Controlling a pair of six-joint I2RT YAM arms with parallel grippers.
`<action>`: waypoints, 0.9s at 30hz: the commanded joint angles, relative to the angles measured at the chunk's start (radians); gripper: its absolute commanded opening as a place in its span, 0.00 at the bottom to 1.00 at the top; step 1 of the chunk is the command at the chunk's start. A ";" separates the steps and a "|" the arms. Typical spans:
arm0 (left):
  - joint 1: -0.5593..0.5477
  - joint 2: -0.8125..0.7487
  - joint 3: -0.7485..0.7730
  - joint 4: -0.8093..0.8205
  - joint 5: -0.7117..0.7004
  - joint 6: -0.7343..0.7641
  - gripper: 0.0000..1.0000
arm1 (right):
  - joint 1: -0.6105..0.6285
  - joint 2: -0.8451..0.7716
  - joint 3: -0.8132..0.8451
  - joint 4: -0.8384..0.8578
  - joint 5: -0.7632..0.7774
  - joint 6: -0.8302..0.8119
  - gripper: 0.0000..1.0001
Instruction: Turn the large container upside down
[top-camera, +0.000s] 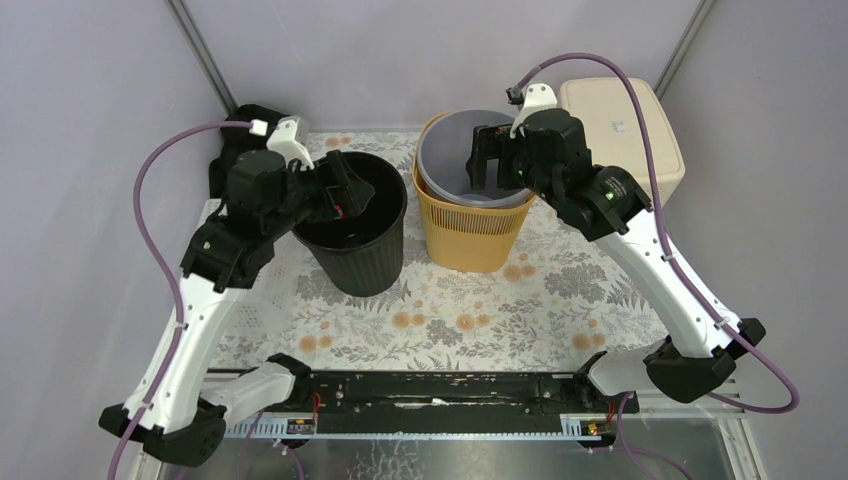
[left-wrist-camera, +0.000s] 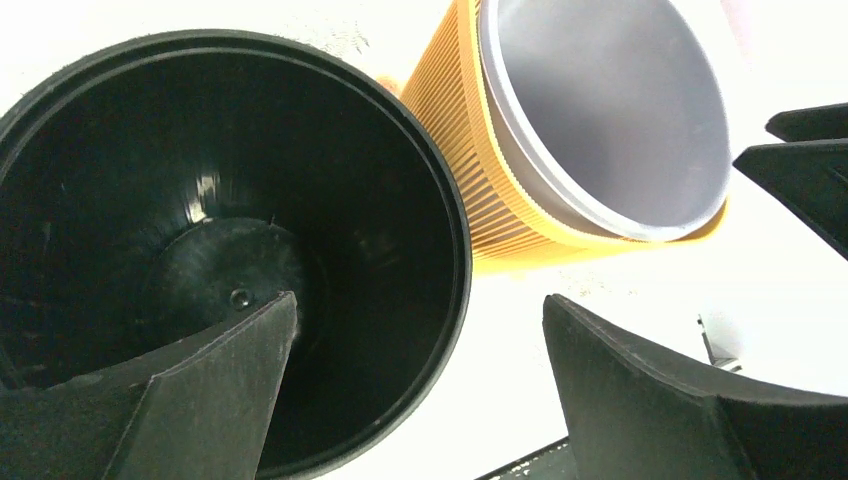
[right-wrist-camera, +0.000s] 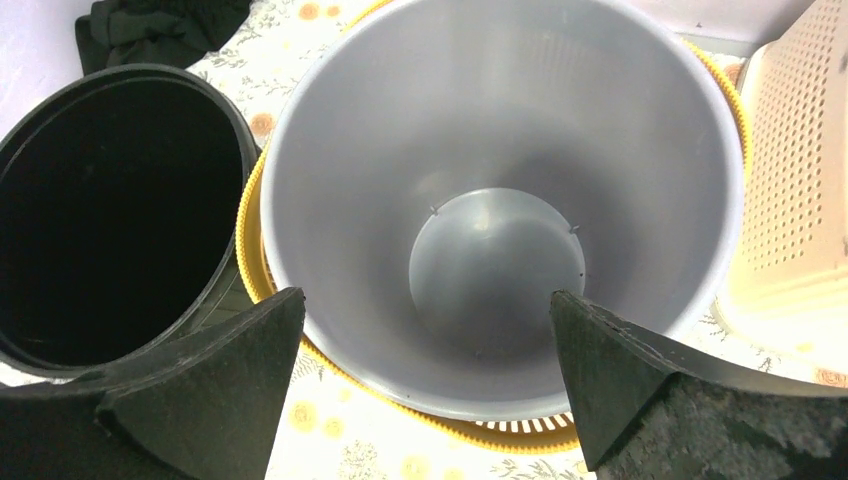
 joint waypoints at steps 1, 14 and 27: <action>0.006 -0.079 -0.068 0.075 0.000 -0.071 1.00 | -0.007 -0.026 0.008 0.007 -0.054 -0.013 1.00; 0.006 -0.128 -0.130 0.041 -0.042 -0.101 1.00 | -0.007 -0.041 -0.024 0.002 -0.080 -0.026 1.00; 0.005 -0.109 -0.121 0.047 -0.039 -0.105 1.00 | -0.006 -0.056 -0.046 0.007 -0.064 -0.039 0.99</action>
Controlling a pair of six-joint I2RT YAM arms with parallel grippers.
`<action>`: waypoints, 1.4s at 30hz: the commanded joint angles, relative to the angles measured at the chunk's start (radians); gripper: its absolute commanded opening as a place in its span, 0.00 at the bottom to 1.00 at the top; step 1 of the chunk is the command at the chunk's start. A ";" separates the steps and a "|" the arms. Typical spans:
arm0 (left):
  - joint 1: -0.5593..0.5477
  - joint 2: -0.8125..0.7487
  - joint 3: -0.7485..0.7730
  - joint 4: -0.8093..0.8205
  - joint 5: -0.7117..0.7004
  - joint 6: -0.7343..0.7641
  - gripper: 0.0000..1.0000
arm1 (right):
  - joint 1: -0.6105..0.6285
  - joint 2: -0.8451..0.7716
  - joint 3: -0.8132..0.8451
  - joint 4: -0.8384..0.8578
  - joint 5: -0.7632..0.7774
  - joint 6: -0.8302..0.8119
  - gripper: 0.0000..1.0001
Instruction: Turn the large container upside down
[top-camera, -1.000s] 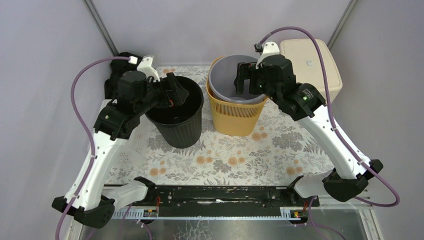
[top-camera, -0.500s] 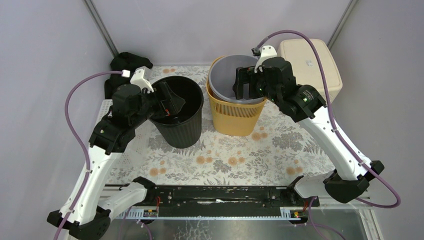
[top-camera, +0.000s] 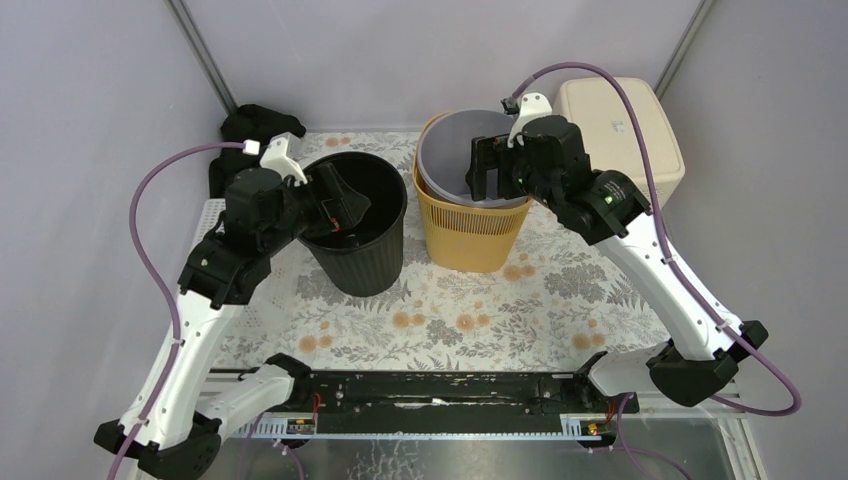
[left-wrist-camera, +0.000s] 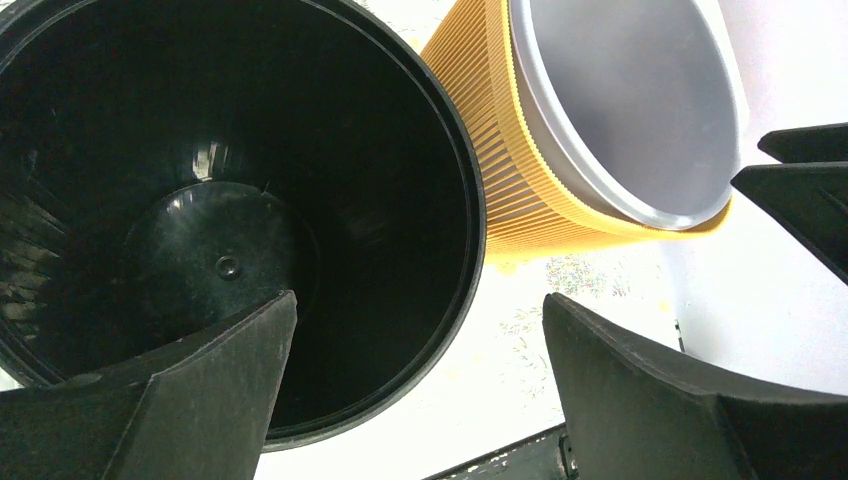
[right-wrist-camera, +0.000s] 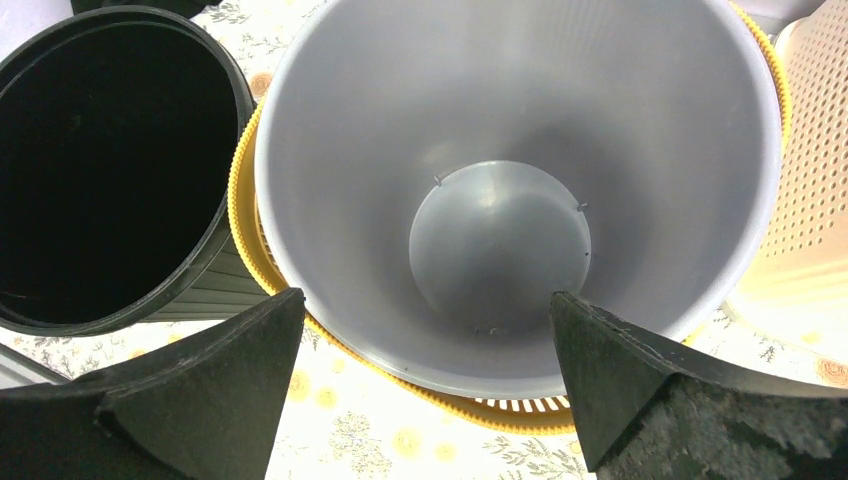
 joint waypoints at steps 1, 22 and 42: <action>0.006 0.003 0.006 0.034 -0.011 -0.007 1.00 | -0.005 -0.036 -0.003 0.029 -0.008 -0.019 0.99; 0.006 -0.009 0.000 0.029 -0.016 -0.014 1.00 | -0.005 -0.036 -0.012 0.041 -0.020 -0.014 1.00; 0.006 -0.017 -0.010 0.027 -0.020 -0.023 1.00 | -0.006 -0.037 -0.008 0.041 -0.026 -0.014 0.99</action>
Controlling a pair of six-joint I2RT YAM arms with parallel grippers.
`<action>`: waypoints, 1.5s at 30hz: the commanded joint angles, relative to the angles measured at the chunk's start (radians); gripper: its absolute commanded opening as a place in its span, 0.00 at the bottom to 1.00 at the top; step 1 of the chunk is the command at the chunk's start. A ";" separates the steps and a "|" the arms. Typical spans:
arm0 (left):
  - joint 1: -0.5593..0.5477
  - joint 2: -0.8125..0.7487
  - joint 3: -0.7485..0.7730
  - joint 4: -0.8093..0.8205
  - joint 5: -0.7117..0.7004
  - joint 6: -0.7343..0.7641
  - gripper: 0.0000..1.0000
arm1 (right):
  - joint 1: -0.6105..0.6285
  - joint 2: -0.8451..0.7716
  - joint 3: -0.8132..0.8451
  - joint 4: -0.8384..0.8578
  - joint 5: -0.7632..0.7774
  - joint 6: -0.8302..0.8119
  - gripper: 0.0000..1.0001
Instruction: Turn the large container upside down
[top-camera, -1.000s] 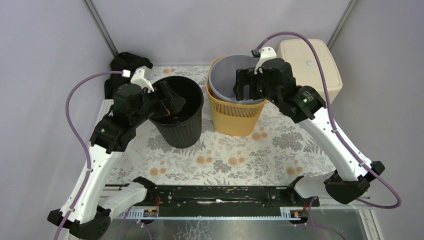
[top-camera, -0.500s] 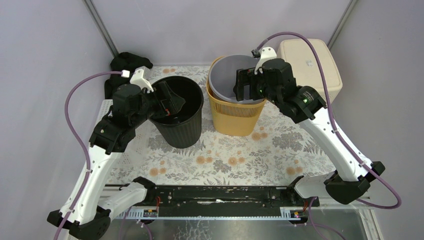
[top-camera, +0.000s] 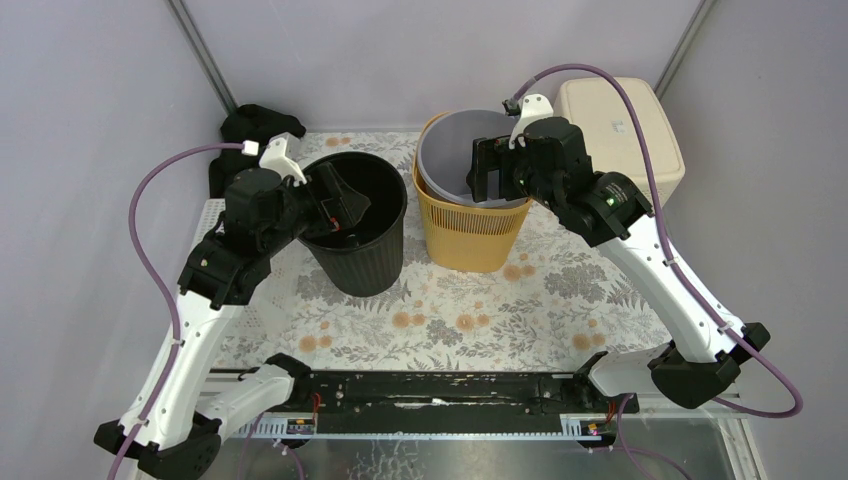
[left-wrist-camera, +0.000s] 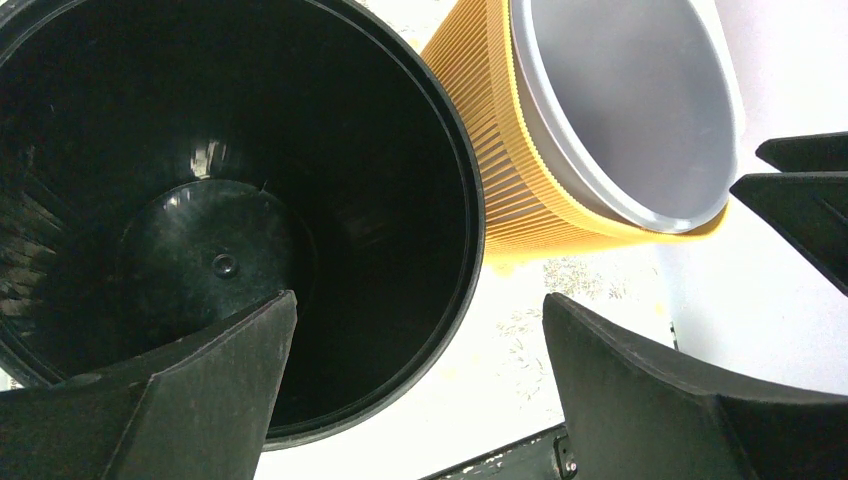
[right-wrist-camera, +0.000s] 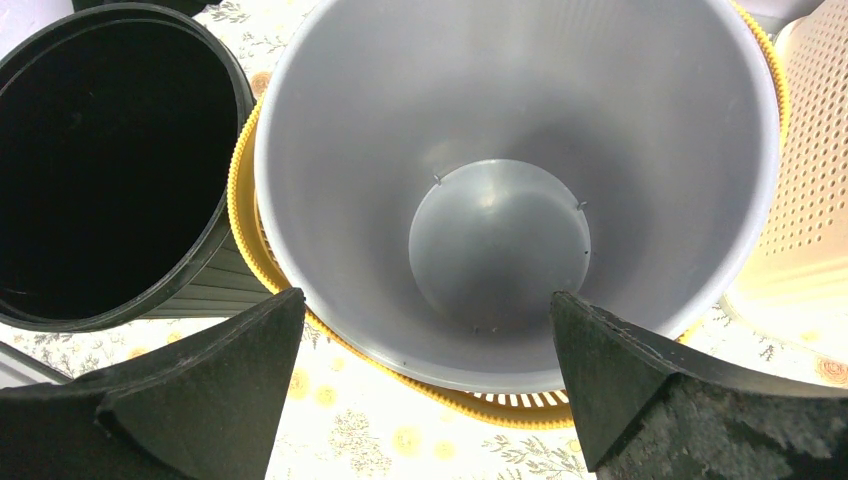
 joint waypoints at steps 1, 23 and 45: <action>0.006 -0.017 -0.009 0.028 -0.015 -0.010 1.00 | -0.005 -0.026 0.009 0.037 -0.026 -0.012 1.00; 0.006 -0.022 -0.012 0.037 -0.002 -0.017 1.00 | -0.006 -0.035 0.025 0.019 -0.026 -0.002 0.99; 0.006 -0.013 -0.025 0.063 0.009 -0.021 1.00 | -0.007 -0.014 0.035 0.028 -0.033 -0.008 0.99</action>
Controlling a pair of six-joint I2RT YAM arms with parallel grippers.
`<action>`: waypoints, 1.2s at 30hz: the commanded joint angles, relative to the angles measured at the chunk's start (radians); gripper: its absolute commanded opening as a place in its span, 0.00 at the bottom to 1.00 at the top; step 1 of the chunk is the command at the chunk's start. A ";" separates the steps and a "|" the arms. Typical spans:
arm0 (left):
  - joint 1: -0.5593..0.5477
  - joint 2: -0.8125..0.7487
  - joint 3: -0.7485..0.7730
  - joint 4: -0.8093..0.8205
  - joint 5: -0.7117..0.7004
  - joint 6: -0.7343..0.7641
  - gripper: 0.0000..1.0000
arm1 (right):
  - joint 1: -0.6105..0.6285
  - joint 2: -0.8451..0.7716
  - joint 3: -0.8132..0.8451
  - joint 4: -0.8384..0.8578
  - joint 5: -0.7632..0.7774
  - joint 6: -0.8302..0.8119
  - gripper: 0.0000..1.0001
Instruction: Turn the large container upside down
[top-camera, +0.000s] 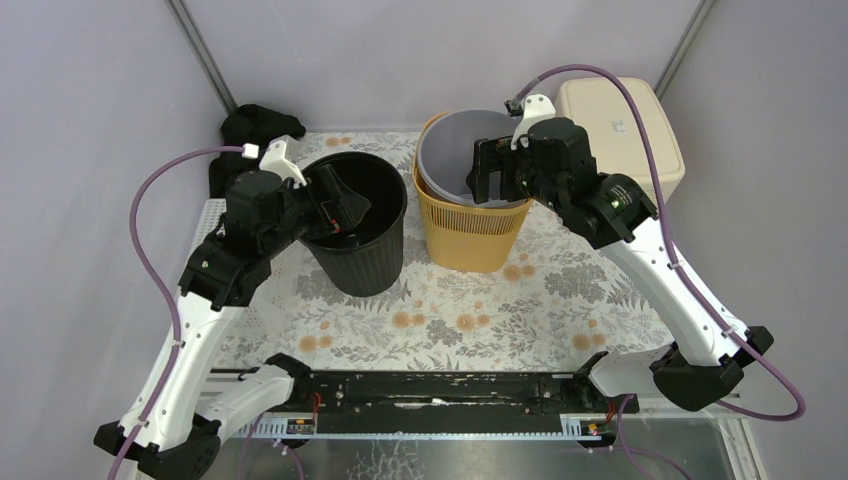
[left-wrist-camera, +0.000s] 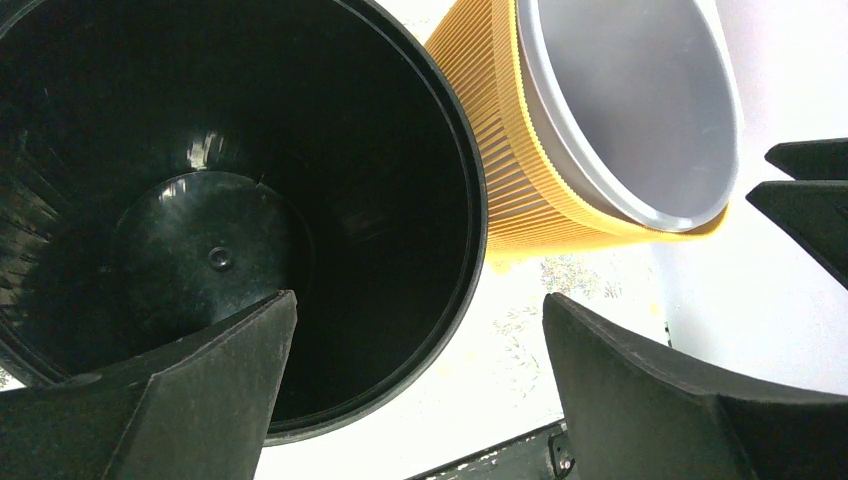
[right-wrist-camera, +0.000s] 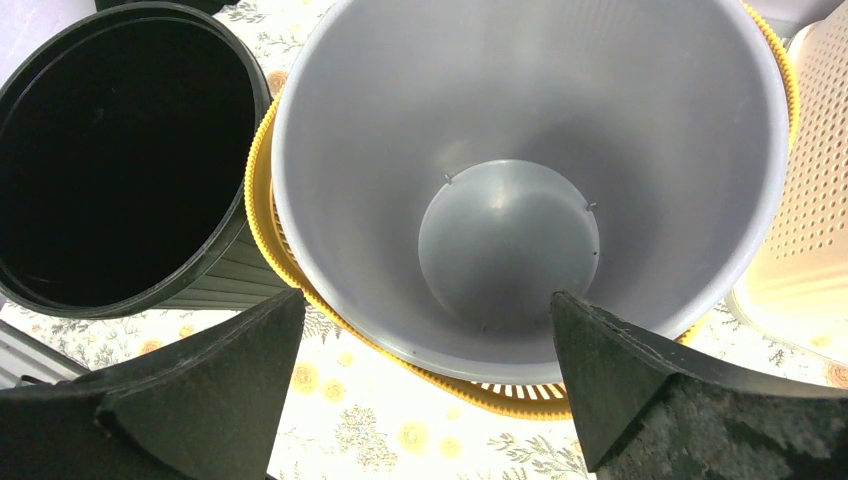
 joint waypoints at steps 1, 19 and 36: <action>0.007 0.000 -0.005 0.063 0.011 -0.001 1.00 | -0.007 0.002 0.034 0.032 -0.010 -0.009 0.99; 0.006 0.003 0.004 0.062 0.018 0.008 1.00 | -0.006 0.008 0.041 0.039 -0.022 -0.006 0.99; 0.006 0.005 0.003 0.063 0.017 0.008 1.00 | -0.007 0.013 0.040 0.039 -0.027 -0.006 0.99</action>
